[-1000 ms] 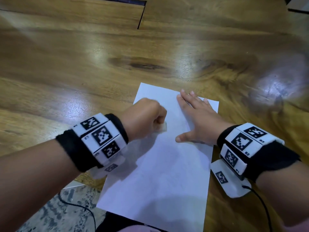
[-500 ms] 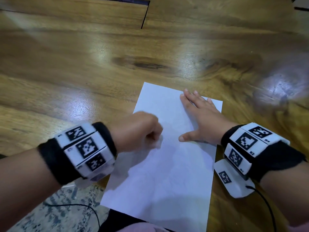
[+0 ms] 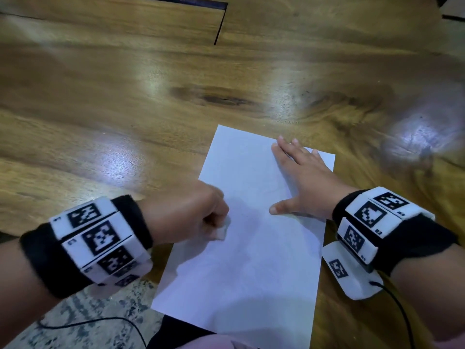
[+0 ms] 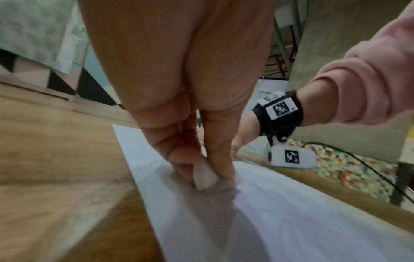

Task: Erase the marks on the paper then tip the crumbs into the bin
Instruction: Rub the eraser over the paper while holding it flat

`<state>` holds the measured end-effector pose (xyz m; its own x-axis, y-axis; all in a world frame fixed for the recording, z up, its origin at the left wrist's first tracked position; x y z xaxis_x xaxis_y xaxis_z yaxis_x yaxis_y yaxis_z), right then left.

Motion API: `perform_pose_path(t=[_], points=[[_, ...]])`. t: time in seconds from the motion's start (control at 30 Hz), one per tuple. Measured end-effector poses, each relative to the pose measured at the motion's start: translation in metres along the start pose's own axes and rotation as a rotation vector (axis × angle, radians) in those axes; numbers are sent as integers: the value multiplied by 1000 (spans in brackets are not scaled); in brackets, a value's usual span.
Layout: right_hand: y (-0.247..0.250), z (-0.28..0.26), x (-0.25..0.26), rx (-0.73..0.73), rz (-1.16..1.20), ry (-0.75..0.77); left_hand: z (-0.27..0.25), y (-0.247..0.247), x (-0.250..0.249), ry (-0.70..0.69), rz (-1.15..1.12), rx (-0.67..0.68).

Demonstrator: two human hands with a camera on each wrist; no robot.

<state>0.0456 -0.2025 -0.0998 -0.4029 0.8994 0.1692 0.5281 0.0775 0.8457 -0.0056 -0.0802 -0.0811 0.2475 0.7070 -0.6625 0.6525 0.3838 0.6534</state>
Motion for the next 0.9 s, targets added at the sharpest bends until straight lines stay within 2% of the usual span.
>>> perform_pose_path(t=[0.03,0.17,0.23,0.3,0.4,0.47,0.5,0.6,0.67,0.8,0.9], points=[[0,0,0,0,-5,0,2,4,4,24,-12,-12],[1,1,0,-3,-6,-4,22,53,3,33,55,-293],[1,1,-1,-1,-3,-6,23,55,5,29,64,-336],[1,0,-1,-1,-4,-7,11,44,6,0,12,-299],[0,1,0,5,-7,-5,-9,12,14,36,-50,-67],[0,0,0,2,-8,-6,-10,7,18,79,-59,15],[0,1,0,1,-11,-6,-6,16,18,88,-56,-21],[1,0,0,0,-12,-7,9,61,20,142,-41,-304],[1,0,0,7,-8,-11,13,72,24,182,-52,-400],[1,0,0,0,0,-14,-5,55,23,125,-53,-403],[1,0,0,4,-3,-12,-19,28,25,129,-79,-200]])
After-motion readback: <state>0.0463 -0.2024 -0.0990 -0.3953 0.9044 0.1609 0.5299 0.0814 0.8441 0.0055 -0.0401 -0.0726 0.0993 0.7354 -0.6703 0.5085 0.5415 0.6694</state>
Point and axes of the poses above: each hand's wrist, its own z-axis towards the middle knuckle, its own y-axis out of the back of the hand, x = y × z, the point moved 10 cm from there along z, towards the middle knuckle, and after that the axes turned 9 degrees about -z, right-handed, at the moved point
